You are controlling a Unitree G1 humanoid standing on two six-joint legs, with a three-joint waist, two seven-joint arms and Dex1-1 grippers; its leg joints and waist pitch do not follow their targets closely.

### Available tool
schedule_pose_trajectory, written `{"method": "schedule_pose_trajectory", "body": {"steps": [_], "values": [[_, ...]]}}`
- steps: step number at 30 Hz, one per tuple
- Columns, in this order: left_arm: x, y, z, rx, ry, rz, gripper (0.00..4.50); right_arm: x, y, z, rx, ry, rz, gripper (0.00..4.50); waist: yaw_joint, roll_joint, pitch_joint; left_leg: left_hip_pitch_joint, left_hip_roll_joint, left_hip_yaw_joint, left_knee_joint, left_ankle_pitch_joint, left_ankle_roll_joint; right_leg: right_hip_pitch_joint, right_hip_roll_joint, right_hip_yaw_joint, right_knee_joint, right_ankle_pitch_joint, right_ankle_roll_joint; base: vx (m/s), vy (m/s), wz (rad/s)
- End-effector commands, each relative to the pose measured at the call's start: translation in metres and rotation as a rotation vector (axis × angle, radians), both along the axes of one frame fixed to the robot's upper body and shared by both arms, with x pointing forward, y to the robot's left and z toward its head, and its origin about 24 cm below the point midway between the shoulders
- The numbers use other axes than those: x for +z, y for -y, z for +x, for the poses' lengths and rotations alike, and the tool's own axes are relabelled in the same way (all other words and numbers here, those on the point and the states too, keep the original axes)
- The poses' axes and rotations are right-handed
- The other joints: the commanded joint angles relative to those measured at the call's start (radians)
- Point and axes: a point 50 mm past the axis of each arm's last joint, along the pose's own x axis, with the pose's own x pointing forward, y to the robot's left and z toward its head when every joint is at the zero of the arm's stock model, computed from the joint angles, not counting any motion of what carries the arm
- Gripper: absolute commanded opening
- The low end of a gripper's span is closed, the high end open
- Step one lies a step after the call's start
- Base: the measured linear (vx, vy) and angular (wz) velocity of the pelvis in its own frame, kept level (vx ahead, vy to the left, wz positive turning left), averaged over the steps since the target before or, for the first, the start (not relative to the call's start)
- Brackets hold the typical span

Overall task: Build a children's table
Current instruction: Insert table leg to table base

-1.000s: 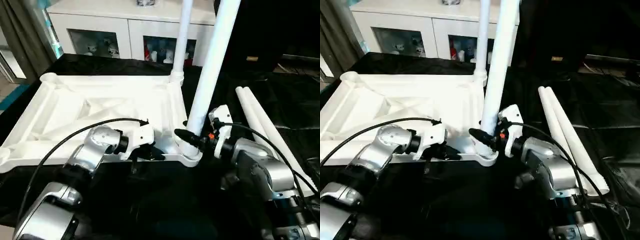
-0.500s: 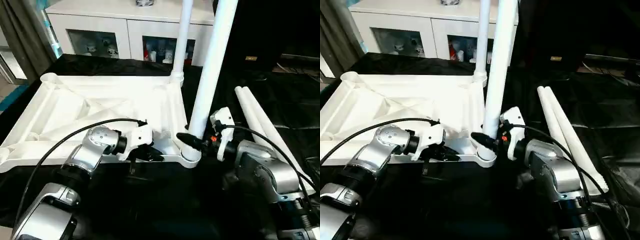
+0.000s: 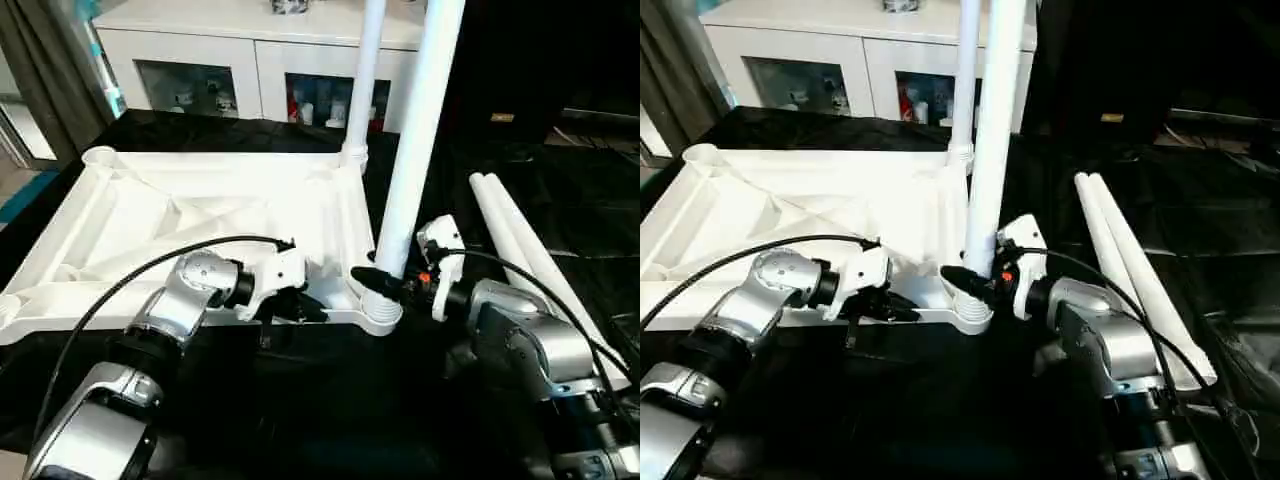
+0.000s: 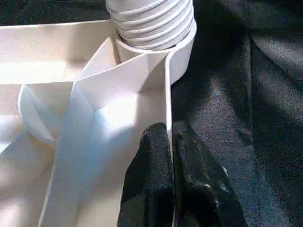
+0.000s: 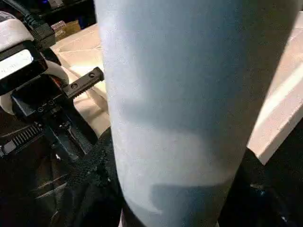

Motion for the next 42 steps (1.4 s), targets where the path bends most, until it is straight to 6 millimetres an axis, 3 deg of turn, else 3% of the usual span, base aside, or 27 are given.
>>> {"method": "schedule_pose_trajectory", "body": {"steps": [1,2,3,10,12,15,16,17,19,20,21,22,27,33,36,37,38,40,41,42], "values": [[0.003,0.000,0.002,-0.028,0.004,0.030,0.00,-0.008,0.004,0.002,-0.022,-0.039,-0.013,1.94,-0.001,0.013,-0.067,0.016,0.088,-0.044,-0.070,-0.118,0.019,0.050,-0.098,0.061,-0.064,0.059,-0.288,0.000,0.000,0.00],[0.003,0.000,0.002,-0.030,0.004,0.032,0.00,-0.011,0.007,0.001,-0.023,-0.054,-0.008,1.94,0.000,0.020,-0.068,0.016,0.087,-0.045,-0.069,-0.122,0.017,0.050,-0.099,0.060,-0.064,0.058,-0.289,0.000,0.000,0.00],[0.003,0.000,0.002,-0.030,0.004,0.032,0.00,-0.011,0.007,0.001,-0.023,-0.054,-0.008,1.94,0.000,0.017,-0.067,0.017,0.089,-0.044,-0.070,-0.132,0.014,0.050,-0.099,0.061,-0.065,0.055,-0.290,0.000,0.000,0.00],[0.004,-0.001,0.005,-0.026,0.017,0.041,0.00,-0.027,0.018,-0.004,-0.088,-0.102,0.031,1.94,0.005,0.018,-0.068,0.016,0.089,-0.045,-0.070,-0.136,0.017,0.050,-0.101,0.060,-0.065,0.056,-0.292,0.000,0.000,0.00],[0.005,0.000,0.006,-0.022,0.022,0.040,0.00,-0.036,0.022,-0.008,-0.136,-0.113,0.053,1.93,0.004,0.028,-0.068,0.016,0.089,-0.047,-0.071,-0.148,0.011,0.050,-0.100,0.059,-0.065,0.043,-0.291,0.000,0.000,0.00],[0.005,0.002,0.007,-0.017,0.030,0.039,0.00,-0.048,0.027,-0.012,-0.215,-0.120,0.090,1.93,0.004,0.023,-0.068,0.016,0.088,-0.046,-0.071,-0.157,0.013,0.050,-0.103,0.061,-0.069,0.037,-0.291,0.000,0.000,0.00],[0.005,0.002,0.007,-0.016,0.034,0.038,0.00,-0.051,0.029,-0.014,-0.243,-0.121,0.110,1.93,0.002,0.031,-0.067,0.017,0.088,-0.046,-0.072,-0.173,0.011,0.047,-0.102,0.060,-0.074,0.020,-0.289,0.000,0.000,0.00],[0.005,0.002,0.007,-0.016,0.034,0.038,0.00,-0.051,0.029,-0.014,-0.246,-0.121,0.112,1.93,0.001,0.028,-0.066,0.015,0.088,-0.048,-0.074,-0.180,0.010,0.049,-0.103,0.060,-0.075,0.008,-0.288,0.000,0.000,0.00],[0.005,0.003,0.009,-0.012,0.042,0.038,0.00,-0.056,0.031,-0.017,-0.297,-0.113,0.149,1.93,0.000,0.031,-0.064,0.017,0.086,-0.047,-0.075,-0.209,0.008,0.048,-0.103,0.061,-0.083,-0.064,-0.275,0.000,0.000,0.00],[0.006,0.004,0.010,-0.009,0.046,0.038,0.00,-0.057,0.032,-0.018,-0.319,-0.104,0.168,1.93,0.002,0.040,-0.064,0.019,0.086,-0.048,-0.075,-0.216,0.005,0.047,-0.104,0.061,-0.085,-0.087,-0.270,0.000,0.000,0.00],[0.006,0.004,0.011,-0.007,0.048,0.039,0.00,-0.058,0.033,-0.019,-0.326,-0.098,0.177,1.93,0.001,0.041,-0.063,0.021,0.088,-0.048,-0.077,-0.232,0.000,0.045,-0.104,0.062,-0.090,-0.121,-0.262,0.000,0.000,0.00],[0.007,0.004,0.012,-0.004,0.051,0.039,0.00,-0.059,0.033,-0.020,-0.331,-0.095,0.186,1.93,0.000,0.039,-0.063,0.020,0.087,-0.048,-0.077,-0.234,0.000,0.045,-0.103,0.062,-0.091,-0.130,-0.259,0.000,0.000,0.00],[0.008,0.005,0.016,0.013,0.068,0.039,0.00,-0.061,0.033,-0.027,-0.348,-0.052,0.201,1.93,0.002,0.050,-0.065,0.017,0.089,-0.050,-0.080,-0.221,0.007,0.042,-0.102,0.060,-0.088,-0.096,-0.253,0.000,0.000,0.00],[0.008,0.007,0.018,0.022,0.079,0.034,0.00,-0.056,0.029,-0.029,-0.325,0.060,0.139,1.93,-0.001,0.047,-0.061,0.017,0.089,-0.051,-0.083,-0.247,0.006,0.041,-0.105,0.062,-0.097,-0.162,-0.237,0.000,0.000,0.00],[0.008,0.009,0.019,0.027,0.084,0.031,0.00,-0.051,0.023,-0.029,-0.292,0.130,0.098,1.93,-0.001,0.039,-0.058,0.020,0.089,-0.050,-0.085,-0.259,0.006,0.037,-0.105,0.065,-0.103,-0.203,-0.230,0.000,0.000,0.00],[0.008,0.009,0.019,0.027,0.084,0.031,0.00,-0.051,0.023,-0.029,-0.291,0.131,0.097,1.93,0.000,0.042,-0.058,0.018,0.089,-0.051,-0.084,-0.255,0.007,0.038,-0.106,0.064,-0.101,-0.206,-0.229,0.000,0.000,0.00],[0.007,0.010,0.019,0.029,0.085,0.030,0.00,-0.050,0.021,-0.027,-0.268,0.137,0.079,1.93,-0.001,0.034,-0.058,0.015,0.090,-0.051,-0.085,-0.240,0.015,0.040,-0.106,0.064,-0.102,-0.208,-0.222,0.000,0.000,0.00],[0.007,0.010,0.019,0.031,0.086,0.030,0.00,-0.051,0.019,-0.026,-0.248,0.138,0.060,1.93,-0.002,0.039,-0.057,0.014,0.090,-0.052,-0.086,-0.239,0.020,0.039,-0.105,0.064,-0.102,-0.217,-0.220,0.000,0.000,0.00],[0.007,0.010,0.019,0.031,0.086,0.030,0.00,-0.051,0.018,-0.026,-0.243,0.138,0.055,1.93,-0.003,0.033,-0.057,0.014,0.088,-0.051,-0.085,-0.234,0.025,0.039,-0.106,0.064,-0.102,-0.220,-0.219,0.000,0.000,0.00],[0.006,0.010,0.019,0.031,0.087,0.029,0.00,-0.051,0.017,-0.025,-0.231,0.138,0.045,1.93,-0.002,0.035,-0.057,0.014,0.089,-0.051,-0.085,-0.235,0.025,0.038,-0.106,0.064,-0.103,-0.226,-0.218,0.000,0.000,0.00]]}}
